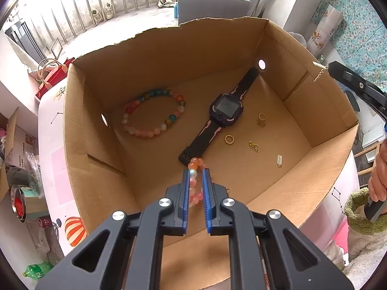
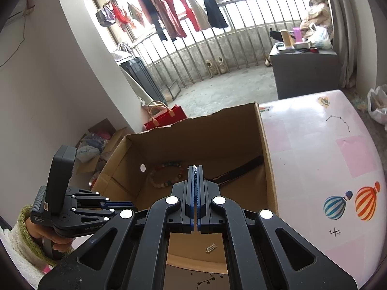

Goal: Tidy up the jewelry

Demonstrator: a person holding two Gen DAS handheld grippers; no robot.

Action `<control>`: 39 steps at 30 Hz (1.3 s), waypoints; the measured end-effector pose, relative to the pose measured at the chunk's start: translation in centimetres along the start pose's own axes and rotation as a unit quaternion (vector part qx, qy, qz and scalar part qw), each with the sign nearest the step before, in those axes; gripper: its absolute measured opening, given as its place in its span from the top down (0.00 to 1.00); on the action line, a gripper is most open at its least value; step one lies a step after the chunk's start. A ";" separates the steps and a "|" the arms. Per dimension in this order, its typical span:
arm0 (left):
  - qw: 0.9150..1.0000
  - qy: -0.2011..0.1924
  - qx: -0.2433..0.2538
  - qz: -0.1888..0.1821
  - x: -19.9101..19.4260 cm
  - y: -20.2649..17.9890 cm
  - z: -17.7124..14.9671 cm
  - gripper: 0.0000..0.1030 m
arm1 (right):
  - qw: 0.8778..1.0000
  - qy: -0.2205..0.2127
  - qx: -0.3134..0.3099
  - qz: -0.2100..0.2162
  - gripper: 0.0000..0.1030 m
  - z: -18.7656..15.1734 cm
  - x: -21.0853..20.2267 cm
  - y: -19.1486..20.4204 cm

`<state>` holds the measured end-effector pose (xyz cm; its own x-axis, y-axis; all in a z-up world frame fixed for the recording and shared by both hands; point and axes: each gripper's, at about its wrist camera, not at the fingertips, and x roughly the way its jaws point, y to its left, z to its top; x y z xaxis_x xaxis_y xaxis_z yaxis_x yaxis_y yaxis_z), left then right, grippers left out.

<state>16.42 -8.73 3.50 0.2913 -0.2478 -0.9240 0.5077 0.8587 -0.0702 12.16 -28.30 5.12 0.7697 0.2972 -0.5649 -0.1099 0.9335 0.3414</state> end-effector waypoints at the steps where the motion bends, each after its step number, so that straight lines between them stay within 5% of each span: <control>1: 1.000 -0.003 -0.003 0.002 -0.3 0.1 0.0 0.88 | 1.000 -0.001 0.001 -0.001 1.00 0.0 -0.1 0.0; 8: 0.996 -0.083 -0.042 0.002 -4.1 1.4 -0.9 0.78 | 1.000 -0.004 -0.002 -0.009 1.00 0.1 -0.8 0.4; 16: 0.980 -0.179 -0.082 0.041 -7.0 1.7 -3.2 0.35 | 1.000 0.026 -0.013 -0.008 1.00 1.3 -1.2 0.1; 21: 0.970 -0.206 -0.110 0.061 -7.7 2.9 -4.6 0.25 | 0.995 0.093 -0.036 -0.012 1.00 1.0 0.7 0.7; 29: 0.969 -0.207 -0.120 0.062 -7.6 3.5 -5.7 0.21 | 0.974 0.177 -0.111 -0.083 1.00 -1.1 3.9 1.6; 39: 0.970 -0.200 -0.123 0.059 -7.4 3.2 -5.9 0.20 | 0.967 0.169 -0.145 -0.127 0.97 -1.5 3.4 2.0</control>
<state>11.06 -1.48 7.87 0.6521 -0.2521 -0.7150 0.2559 0.9609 -0.1054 13.59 -25.15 2.78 0.5506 0.0546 -0.8330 -0.1537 0.9874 -0.0369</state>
